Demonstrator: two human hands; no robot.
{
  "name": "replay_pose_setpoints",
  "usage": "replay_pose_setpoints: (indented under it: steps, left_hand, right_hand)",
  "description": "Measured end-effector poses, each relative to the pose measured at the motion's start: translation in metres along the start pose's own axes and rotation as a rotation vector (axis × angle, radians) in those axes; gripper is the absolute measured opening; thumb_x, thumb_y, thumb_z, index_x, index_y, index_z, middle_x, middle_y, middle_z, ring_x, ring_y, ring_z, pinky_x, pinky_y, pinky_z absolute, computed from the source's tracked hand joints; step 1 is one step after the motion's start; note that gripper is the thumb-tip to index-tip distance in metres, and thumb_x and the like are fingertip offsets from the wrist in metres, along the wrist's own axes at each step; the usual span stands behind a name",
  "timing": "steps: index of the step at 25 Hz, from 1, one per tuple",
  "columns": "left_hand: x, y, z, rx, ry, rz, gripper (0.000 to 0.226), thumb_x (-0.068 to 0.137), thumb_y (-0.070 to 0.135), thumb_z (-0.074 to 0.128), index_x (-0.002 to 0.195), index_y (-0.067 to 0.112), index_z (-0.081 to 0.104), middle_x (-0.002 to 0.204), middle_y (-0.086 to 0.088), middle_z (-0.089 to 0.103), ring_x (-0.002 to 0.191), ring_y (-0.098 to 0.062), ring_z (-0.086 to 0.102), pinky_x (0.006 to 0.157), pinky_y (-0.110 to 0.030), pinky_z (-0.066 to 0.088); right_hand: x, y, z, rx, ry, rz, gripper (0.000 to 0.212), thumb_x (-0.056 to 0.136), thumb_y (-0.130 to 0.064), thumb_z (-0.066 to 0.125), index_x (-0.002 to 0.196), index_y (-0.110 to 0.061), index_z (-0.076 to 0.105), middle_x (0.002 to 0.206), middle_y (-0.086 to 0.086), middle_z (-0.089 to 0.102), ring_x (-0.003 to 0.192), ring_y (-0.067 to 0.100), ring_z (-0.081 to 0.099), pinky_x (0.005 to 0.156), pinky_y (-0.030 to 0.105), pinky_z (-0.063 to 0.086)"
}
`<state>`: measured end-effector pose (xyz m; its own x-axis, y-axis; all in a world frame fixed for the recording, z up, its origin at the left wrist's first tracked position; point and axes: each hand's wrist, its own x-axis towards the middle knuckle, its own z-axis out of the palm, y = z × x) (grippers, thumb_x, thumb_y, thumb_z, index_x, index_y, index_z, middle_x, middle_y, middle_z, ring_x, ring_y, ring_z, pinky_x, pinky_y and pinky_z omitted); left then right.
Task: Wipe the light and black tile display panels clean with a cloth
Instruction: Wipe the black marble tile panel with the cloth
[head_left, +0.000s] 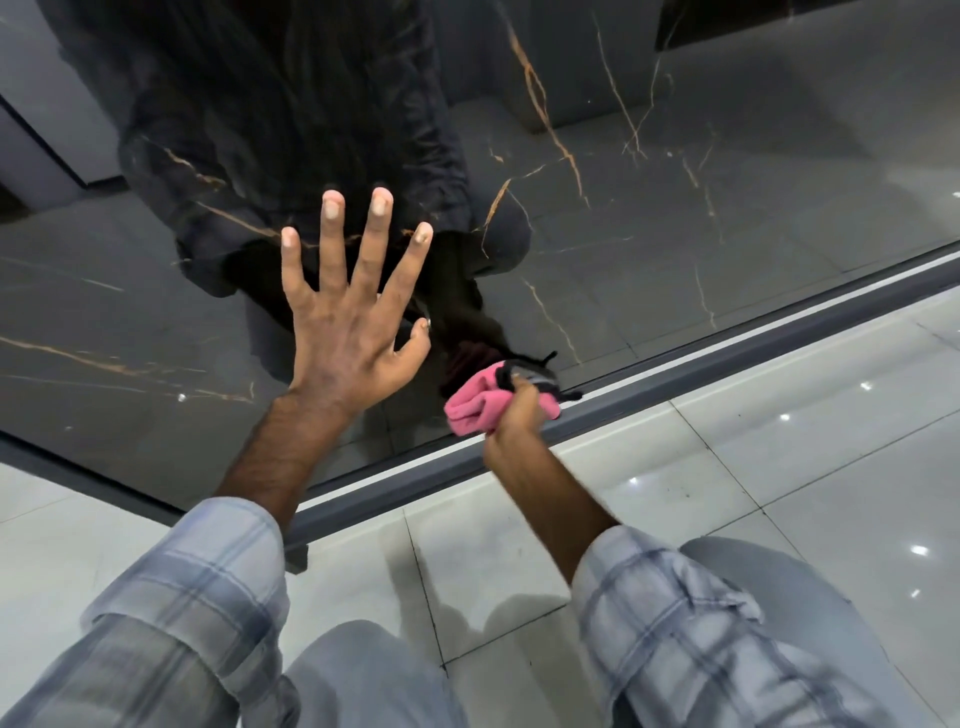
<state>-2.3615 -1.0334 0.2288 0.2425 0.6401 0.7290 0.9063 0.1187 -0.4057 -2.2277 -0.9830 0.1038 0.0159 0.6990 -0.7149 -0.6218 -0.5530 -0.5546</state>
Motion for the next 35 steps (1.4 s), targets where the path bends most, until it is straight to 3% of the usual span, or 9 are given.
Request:
replay_pose_setpoints:
  steps: [4, 7, 9, 14, 20, 23, 26, 32, 35]
  left_hand:
    - [-0.001, 0.001, 0.006, 0.002, 0.045, -0.004, 0.091, 0.081, 0.041, 0.068, 0.164, 0.023, 0.033, 0.169, -0.014, 0.017, 0.154, -0.041, 0.005, 0.124, -0.054, -0.015]
    - [-0.003, -0.002, 0.009, -0.027, 0.066, 0.008, 0.090, 0.082, 0.041, 0.066, 0.163, 0.023, 0.033, 0.170, -0.014, 0.020, 0.155, -0.040, 0.006, 0.125, -0.054, -0.013]
    - [-0.005, -0.002, 0.009, -0.053, 0.071, 0.012, 0.088, 0.083, 0.040, 0.065, 0.164, 0.022, 0.033, 0.170, -0.015, 0.024, 0.155, -0.040, 0.007, 0.125, -0.054, -0.011]
    - [-0.005, 0.000, 0.011, -0.077, 0.097, -0.020, 0.078, 0.090, 0.037, 0.063, 0.162, 0.022, 0.036, 0.170, -0.012, 0.024, 0.154, -0.041, 0.012, 0.125, -0.055, -0.007]
    - [0.007, 0.025, -0.009, -0.202, 0.086, -0.040, 0.071, 0.090, 0.038, 0.062, 0.157, 0.019, 0.045, 0.170, -0.010, 0.021, 0.155, -0.040, 0.012, 0.119, -0.061, 0.004]
    - [0.029, 0.045, -0.005, -0.220, 0.125, -0.083, 0.077, 0.090, 0.042, 0.062, 0.160, 0.018, 0.040, 0.171, -0.011, 0.022, 0.156, -0.035, 0.013, 0.118, -0.061, 0.005]
    - [0.038, 0.056, 0.010, -0.131, 0.055, -0.172, 0.088, 0.090, 0.047, 0.063, 0.164, 0.018, 0.026, 0.170, -0.013, 0.017, 0.155, -0.037, 0.005, 0.118, -0.068, 0.000]
    - [0.039, 0.063, 0.020, -0.037, 0.097, -0.200, 0.093, 0.087, 0.049, 0.066, 0.162, 0.016, 0.022, 0.165, -0.016, 0.015, 0.151, -0.045, 0.010, 0.119, -0.060, -0.018]
    - [0.041, 0.068, 0.018, 0.000, 0.061, -0.262, 0.093, 0.088, 0.046, 0.067, 0.160, 0.010, 0.022, 0.163, -0.026, 0.019, 0.147, -0.054, 0.010, 0.118, -0.059, -0.021]
  right_hand:
    - [-0.008, -0.062, -0.002, -0.350, 0.138, -0.726, 0.080, 0.094, -0.038, 0.068, 0.157, -0.009, 0.029, 0.151, 0.020, 0.037, 0.130, 0.034, 0.049, 0.108, 0.040, 0.043]
    - [-0.019, -0.067, 0.001, -0.730, 0.037, -1.495, 0.094, 0.082, -0.040, 0.075, 0.159, -0.014, 0.027, 0.152, 0.023, 0.029, 0.134, 0.035, 0.039, 0.114, 0.043, 0.037]
    - [-0.014, -0.068, 0.000, -0.803, -0.024, -1.682, 0.096, 0.076, -0.035, 0.081, 0.155, -0.019, 0.030, 0.147, 0.021, 0.032, 0.130, 0.035, 0.041, 0.108, 0.047, 0.042]
    - [0.009, -0.066, -0.016, -0.703, 0.008, -1.506, 0.096, 0.074, -0.039, 0.082, 0.154, -0.022, 0.033, 0.150, 0.012, 0.030, 0.134, 0.031, 0.040, 0.107, 0.054, 0.046]
    - [0.047, -0.054, -0.029, -0.108, 0.161, -0.473, 0.092, 0.085, -0.045, 0.074, 0.159, -0.018, 0.025, 0.153, 0.010, 0.038, 0.134, 0.032, 0.050, 0.107, 0.046, 0.047]
    - [0.066, -0.053, -0.041, -0.034, 0.182, -0.242, 0.088, 0.073, -0.055, 0.070, 0.146, -0.018, 0.040, 0.128, 0.014, 0.056, 0.111, 0.033, 0.063, 0.095, 0.049, 0.056]
    - [0.055, -0.075, -0.034, -0.124, 0.192, -0.397, 0.080, 0.078, -0.046, 0.069, 0.146, -0.010, 0.047, 0.125, 0.015, 0.063, 0.103, 0.024, 0.069, 0.088, 0.041, 0.058]
    - [-0.007, -0.138, -0.009, -0.694, -0.076, -1.603, 0.095, 0.080, -0.043, 0.072, 0.159, -0.020, 0.025, 0.151, 0.018, 0.030, 0.136, 0.026, 0.037, 0.112, 0.041, 0.034]
    - [0.041, -0.116, -0.043, -0.591, -0.071, -1.323, 0.092, 0.077, -0.040, 0.079, 0.154, -0.019, 0.033, 0.149, 0.013, 0.031, 0.135, 0.023, 0.038, 0.113, 0.044, 0.040]
